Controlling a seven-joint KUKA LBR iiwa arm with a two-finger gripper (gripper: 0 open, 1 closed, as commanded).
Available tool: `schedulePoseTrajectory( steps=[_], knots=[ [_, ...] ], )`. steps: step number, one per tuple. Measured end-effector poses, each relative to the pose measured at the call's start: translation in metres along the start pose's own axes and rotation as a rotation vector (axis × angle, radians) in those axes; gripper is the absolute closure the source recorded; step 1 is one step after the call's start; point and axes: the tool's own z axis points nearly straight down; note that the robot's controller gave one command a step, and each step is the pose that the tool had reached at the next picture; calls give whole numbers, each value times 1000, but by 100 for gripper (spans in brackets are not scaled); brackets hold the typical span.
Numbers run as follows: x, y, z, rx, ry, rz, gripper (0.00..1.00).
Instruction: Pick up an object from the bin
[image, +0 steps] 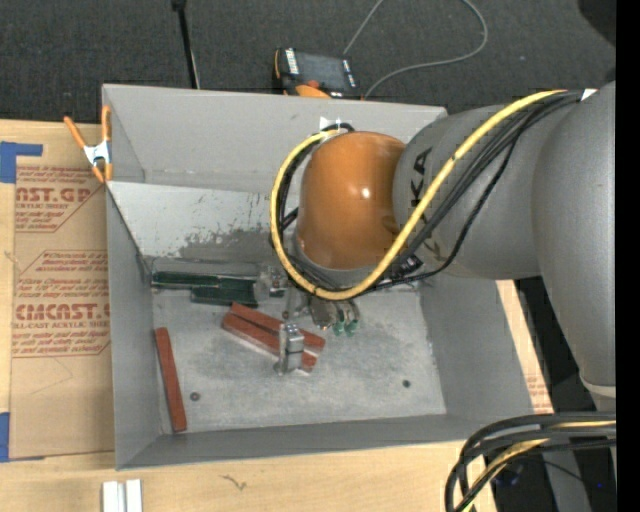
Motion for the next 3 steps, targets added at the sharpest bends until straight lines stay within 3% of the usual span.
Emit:
schedulePoseTrajectory(
  steps=[1, 2, 3],
  knots=[
    [-16, -50, 100, -1, 14, 84, 0],
    [-18, -47, 95, -3, 6, 80, 100],
    [-50, -75, -43, -2, -1, -264, 100]
  ],
)
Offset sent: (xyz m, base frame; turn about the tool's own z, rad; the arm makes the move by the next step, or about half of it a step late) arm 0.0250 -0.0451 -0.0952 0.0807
